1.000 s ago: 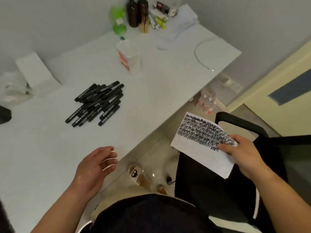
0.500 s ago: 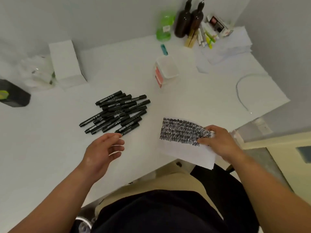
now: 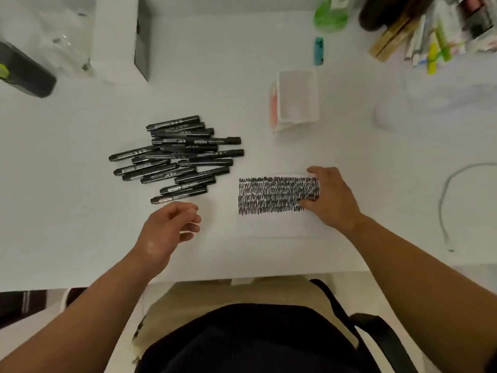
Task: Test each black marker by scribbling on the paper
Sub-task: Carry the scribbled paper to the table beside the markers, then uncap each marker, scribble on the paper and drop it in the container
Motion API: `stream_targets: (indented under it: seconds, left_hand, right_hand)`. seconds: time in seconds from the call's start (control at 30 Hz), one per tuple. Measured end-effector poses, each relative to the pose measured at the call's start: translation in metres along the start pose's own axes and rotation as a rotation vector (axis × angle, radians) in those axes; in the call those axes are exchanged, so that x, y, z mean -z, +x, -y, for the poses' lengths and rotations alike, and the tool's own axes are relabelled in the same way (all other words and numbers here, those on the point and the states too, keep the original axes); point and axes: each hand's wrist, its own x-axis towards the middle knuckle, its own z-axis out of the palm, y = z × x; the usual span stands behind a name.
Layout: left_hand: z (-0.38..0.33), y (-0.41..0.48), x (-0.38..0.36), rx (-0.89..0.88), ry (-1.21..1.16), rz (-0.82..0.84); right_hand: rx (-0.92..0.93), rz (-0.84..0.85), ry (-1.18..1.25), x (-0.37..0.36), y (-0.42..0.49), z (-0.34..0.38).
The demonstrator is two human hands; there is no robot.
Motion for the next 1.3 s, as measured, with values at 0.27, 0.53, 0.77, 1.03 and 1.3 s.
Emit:
stream_targets:
  seconds: [0.27,0.53,0.77,1.03,1.3]
  left_hand:
    - [0.037,0.050,-0.053,-0.889,0.942,-0.032]
    - [0.077,0.085,-0.077,-1.096,1.034,-0.195]
    - [0.083,0.086,-0.080,-1.177,1.091,-0.283]
    - [0.083,0.077,-0.084,-1.183,1.123,-0.317]
    - [0.092,0.073,-0.087,-1.175,1.139,-0.359]
  right_hand:
    - [0.424,-0.238,-0.215,-0.026,-0.011,-0.024]
    - [0.647,-0.325,-0.231,-0.046,0.009,-0.053]
    - [0.659,-0.390,-0.151,-0.055,0.008,-0.062]
    - [0.673,-0.409,-0.120,-0.056,0.003,-0.061]
    - [0.693,-0.421,-0.051,-0.058,0.007,-0.073]
